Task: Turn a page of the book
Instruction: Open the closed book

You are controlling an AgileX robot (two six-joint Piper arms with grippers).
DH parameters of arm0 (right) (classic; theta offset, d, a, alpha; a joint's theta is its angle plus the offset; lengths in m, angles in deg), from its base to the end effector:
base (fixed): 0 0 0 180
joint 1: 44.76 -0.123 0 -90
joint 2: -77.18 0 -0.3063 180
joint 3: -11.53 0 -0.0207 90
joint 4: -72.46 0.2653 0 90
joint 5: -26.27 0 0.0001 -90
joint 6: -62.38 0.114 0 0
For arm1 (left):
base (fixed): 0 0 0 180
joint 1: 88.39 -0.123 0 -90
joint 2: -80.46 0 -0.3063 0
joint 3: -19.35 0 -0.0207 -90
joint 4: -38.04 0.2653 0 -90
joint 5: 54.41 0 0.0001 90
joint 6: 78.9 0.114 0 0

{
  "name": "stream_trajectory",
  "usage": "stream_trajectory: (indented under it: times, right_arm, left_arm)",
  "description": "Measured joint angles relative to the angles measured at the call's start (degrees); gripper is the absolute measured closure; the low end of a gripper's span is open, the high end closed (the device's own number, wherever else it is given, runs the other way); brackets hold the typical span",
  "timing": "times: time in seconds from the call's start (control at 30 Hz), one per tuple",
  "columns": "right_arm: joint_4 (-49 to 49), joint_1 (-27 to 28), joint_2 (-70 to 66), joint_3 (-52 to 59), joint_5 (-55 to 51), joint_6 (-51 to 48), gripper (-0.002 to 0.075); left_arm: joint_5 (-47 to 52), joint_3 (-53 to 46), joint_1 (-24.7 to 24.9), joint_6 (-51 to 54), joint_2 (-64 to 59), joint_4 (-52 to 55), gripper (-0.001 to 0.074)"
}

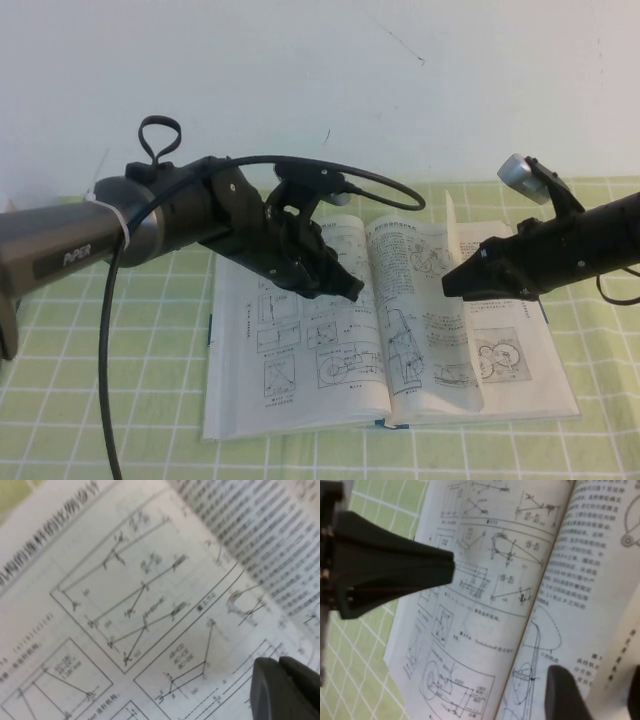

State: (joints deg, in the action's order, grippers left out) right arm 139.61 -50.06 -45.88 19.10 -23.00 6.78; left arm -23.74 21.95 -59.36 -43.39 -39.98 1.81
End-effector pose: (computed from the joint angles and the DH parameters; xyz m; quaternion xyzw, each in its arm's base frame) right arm 0.4073 0.1178 0.1488 -0.1115 0.9009 0.3793 0.1789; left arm 0.3891 -0.2553 0.1942 0.3072 0.8879 -0.2103 0.2702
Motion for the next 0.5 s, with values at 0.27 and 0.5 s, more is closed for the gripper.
stream_trajectory:
  times: [0.27,0.5]
  right_arm:
    - [0.0,0.0,0.0,0.0,0.0,-0.6,0.0445]
    - [0.0,0.0,0.0,0.0,0.1,-1.5,0.0445]
  left_arm:
    - [-0.1,0.0,1.7,6.9,4.4,-2.4,0.0738]
    - [0.1,-0.1,8.8,13.6,7.7,-4.8,0.0738]
